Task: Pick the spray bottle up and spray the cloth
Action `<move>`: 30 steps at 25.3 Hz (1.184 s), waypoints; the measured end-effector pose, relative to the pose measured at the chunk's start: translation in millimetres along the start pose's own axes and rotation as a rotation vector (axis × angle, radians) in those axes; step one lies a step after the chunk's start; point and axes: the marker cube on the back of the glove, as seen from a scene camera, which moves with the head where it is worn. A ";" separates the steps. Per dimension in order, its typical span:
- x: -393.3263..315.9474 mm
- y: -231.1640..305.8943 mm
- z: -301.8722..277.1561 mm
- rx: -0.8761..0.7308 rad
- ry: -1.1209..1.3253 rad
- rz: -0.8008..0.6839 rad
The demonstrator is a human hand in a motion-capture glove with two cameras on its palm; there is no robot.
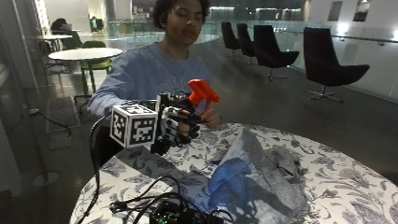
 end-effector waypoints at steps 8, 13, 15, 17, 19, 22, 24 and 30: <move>-8.0 -12.5 2.3 -0.056 0.054 0.125; -5.8 -20.3 8.0 -0.091 0.087 0.206; -5.1 -22.8 10.1 -0.100 0.096 0.240; -4.2 -25.6 11.8 -0.102 0.100 0.271; -3.1 -28.7 13.2 -0.101 0.104 0.294; -1.8 -32.6 15.4 -0.102 0.114 0.319; -1.0 -33.7 17.1 -0.106 0.119 0.331; -0.2 -32.1 20.8 -0.109 0.121 0.351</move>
